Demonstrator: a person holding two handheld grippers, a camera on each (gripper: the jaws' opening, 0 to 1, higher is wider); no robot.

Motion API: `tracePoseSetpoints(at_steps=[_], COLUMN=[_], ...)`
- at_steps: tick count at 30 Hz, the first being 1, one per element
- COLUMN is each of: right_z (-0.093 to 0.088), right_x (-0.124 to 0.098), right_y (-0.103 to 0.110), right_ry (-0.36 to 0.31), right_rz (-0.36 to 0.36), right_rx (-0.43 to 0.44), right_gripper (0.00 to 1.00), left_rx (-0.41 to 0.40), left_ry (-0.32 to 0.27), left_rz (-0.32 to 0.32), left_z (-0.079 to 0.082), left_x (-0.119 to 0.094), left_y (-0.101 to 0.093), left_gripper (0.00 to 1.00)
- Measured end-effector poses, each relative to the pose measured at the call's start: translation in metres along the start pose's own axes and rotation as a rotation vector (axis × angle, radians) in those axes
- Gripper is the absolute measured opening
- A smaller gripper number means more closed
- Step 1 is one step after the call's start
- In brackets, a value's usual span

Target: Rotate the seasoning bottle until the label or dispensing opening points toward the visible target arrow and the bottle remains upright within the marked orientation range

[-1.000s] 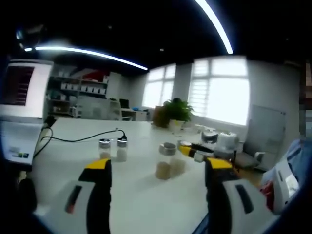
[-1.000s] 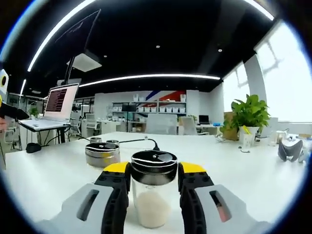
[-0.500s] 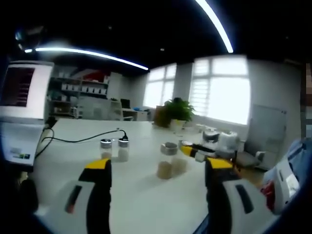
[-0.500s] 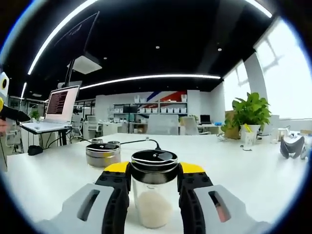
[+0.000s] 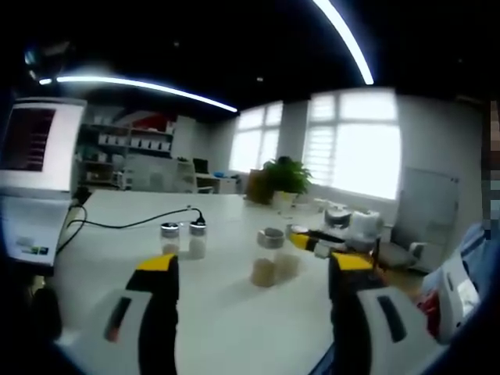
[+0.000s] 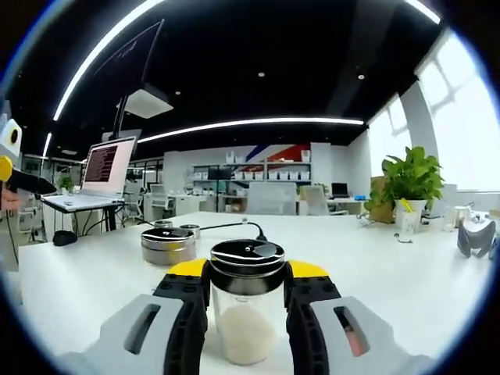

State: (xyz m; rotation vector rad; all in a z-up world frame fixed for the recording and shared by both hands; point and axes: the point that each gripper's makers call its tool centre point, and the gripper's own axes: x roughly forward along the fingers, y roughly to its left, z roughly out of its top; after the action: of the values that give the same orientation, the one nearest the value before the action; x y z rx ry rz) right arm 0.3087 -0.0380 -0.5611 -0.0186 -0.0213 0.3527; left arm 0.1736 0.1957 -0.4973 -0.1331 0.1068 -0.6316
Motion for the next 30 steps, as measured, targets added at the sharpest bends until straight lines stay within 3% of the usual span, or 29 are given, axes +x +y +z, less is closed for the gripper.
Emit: tracePoseSetpoints(at_steps=[16, 30], right_z=[-0.0007, -0.0026], right_x=[0.0032, 0.0025], right_y=[0.0008, 0.0043], right_ry=[0.049, 0.088], right_rz=[0.162, 0.389], right_rx=[0.005, -0.004], right_gripper=[0.36, 0.36], left_rx=[0.005, 0.008], left_ry=[-0.007, -0.003], left_rz=[0.005, 0.002], left_z=[0.0022, 0.0006], left_x=[-0.0034, -0.0011], left_y=[0.0004, -0.0011], left_gripper=[0.83, 0.83])
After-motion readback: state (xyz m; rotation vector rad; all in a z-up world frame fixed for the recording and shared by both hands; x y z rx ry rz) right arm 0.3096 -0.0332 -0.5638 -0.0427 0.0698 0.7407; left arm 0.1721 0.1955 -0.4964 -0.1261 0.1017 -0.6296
